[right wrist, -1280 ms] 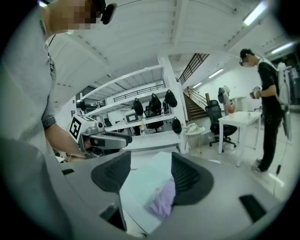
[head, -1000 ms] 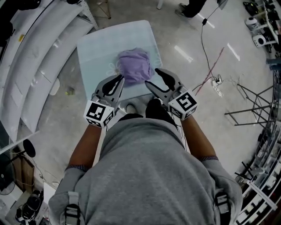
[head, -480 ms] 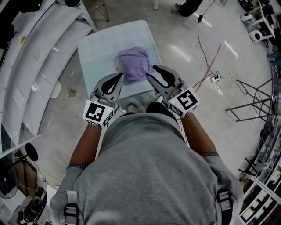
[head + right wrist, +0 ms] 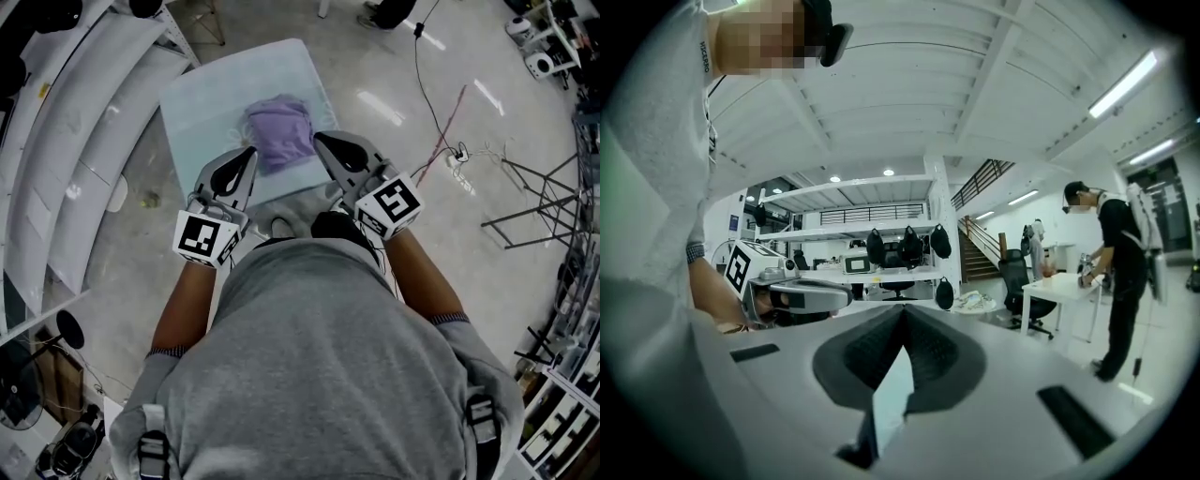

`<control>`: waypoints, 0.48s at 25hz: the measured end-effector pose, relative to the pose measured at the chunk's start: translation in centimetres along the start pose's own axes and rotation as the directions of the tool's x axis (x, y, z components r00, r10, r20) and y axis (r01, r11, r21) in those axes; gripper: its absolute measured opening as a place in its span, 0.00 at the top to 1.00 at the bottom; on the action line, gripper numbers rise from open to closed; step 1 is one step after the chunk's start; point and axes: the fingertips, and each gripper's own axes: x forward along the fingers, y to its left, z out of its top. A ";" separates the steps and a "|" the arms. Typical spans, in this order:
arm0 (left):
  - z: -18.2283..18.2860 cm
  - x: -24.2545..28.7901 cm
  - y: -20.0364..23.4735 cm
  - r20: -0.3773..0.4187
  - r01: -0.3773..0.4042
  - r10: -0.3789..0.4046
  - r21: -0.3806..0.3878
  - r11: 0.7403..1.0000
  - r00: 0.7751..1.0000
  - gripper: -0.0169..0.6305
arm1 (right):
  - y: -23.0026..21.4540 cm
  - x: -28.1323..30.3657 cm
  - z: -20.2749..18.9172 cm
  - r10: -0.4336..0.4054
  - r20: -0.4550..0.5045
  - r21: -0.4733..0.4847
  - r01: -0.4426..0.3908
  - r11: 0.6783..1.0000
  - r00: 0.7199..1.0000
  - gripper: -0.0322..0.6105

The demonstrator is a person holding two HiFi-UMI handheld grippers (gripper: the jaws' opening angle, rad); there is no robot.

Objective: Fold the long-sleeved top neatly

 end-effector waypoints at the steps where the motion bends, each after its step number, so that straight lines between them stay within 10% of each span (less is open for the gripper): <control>1: 0.1 0.0 -0.1 0.000 0.000 0.000 0.000 1.000 1.000 0.95 | 0.0 -0.2 0.0 0.001 0.001 -0.001 -0.001 1.000 1.000 0.96; 12: -0.4 -0.6 -0.2 -0.023 -0.001 0.001 0.010 1.000 1.000 0.95 | 0.6 -0.9 0.1 -0.020 0.003 -0.044 0.020 0.999 1.000 0.95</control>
